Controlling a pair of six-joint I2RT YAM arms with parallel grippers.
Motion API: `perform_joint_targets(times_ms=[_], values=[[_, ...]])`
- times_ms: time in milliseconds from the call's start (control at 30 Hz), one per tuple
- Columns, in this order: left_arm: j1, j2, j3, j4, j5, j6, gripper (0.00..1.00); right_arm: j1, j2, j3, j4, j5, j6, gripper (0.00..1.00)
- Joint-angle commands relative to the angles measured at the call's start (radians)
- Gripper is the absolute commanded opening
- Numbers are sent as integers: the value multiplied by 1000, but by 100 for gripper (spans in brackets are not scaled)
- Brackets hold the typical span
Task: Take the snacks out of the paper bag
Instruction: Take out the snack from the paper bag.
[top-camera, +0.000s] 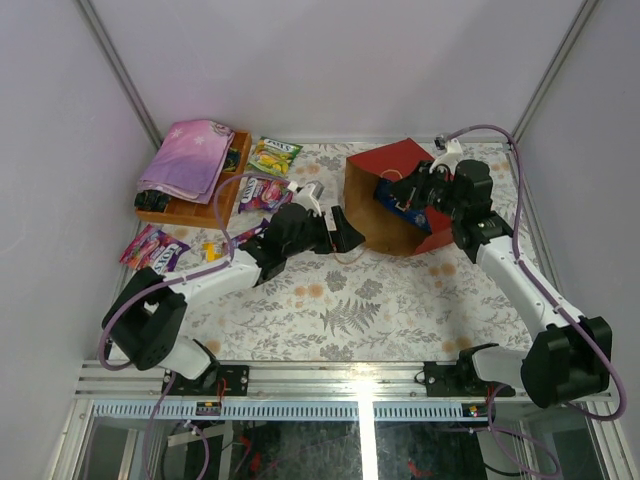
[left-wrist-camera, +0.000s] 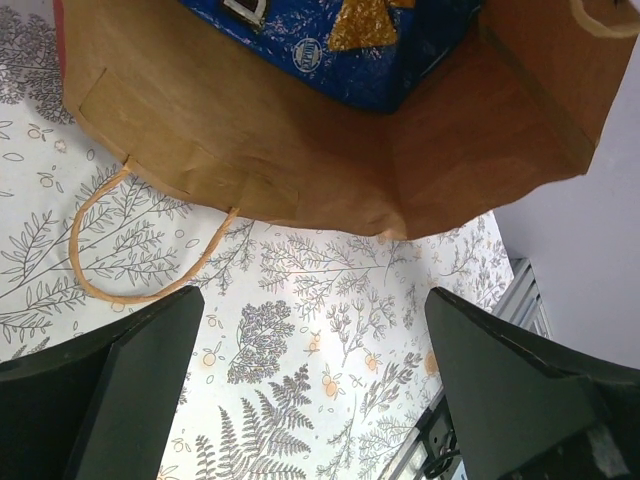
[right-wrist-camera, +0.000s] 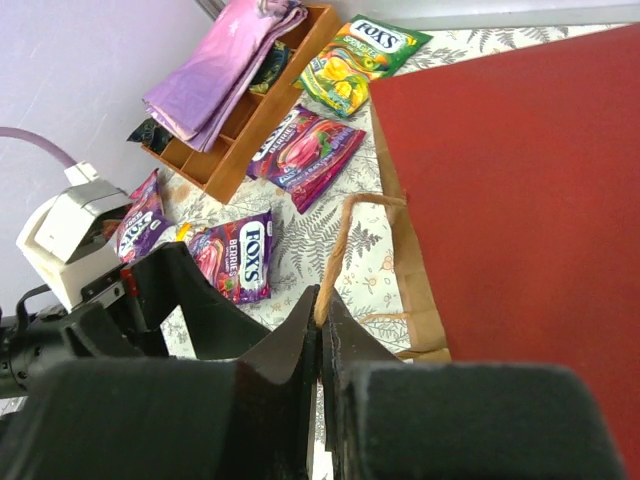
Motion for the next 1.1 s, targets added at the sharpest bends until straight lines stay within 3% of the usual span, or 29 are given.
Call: perform_joint_targets(times_ms=[0,200,433,833,1067], values=[[-14,-4,18,14,11,53,93,-38,5,19,57,-52,30,0],[-14,-57,-82,87,-35,64,95,-40,0,19,35,-24,7,0],[-14,-65,-75,95,-65,61,98,-39,-1,25,30,-16,4,0],[-62,-22,1,91,-112,85,95,-40,-13,10,33,-22,21,0],[-125,92,112,103,-134,90,95,-39,-22,8,31,-22,23,0]])
